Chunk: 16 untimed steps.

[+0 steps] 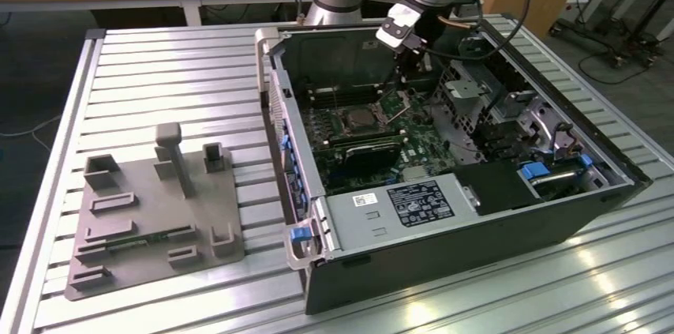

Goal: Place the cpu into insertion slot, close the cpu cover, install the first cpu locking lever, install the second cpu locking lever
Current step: 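Close the cpu cover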

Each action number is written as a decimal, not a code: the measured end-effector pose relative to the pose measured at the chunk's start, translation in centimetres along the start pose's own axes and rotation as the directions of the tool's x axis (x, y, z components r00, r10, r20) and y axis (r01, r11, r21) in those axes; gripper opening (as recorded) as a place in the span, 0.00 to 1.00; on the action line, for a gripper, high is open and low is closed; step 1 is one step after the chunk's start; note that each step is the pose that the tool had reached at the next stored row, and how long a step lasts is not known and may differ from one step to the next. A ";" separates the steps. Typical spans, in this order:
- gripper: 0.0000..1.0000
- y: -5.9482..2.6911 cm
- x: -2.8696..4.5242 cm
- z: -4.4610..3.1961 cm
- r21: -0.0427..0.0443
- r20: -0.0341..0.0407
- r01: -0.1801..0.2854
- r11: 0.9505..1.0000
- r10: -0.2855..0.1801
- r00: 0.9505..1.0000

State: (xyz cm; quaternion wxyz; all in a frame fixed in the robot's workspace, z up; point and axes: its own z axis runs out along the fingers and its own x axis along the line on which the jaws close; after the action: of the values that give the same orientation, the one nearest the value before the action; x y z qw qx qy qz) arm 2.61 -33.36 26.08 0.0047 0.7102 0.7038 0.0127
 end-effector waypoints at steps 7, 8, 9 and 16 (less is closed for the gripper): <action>0.10 1.27 0.19 0.10 0.000 0.000 0.001 1.000 -0.001 1.000; 0.10 1.46 0.22 0.13 0.000 0.000 0.001 1.000 -0.001 1.000; 0.10 1.67 0.24 0.16 0.000 0.000 0.001 1.000 -0.001 1.000; 0.10 2.34 0.31 0.34 0.000 0.000 0.001 1.000 -0.001 1.000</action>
State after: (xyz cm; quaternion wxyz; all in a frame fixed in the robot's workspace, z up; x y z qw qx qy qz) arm 4.96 -33.06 25.81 0.0048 0.7099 0.7041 0.0130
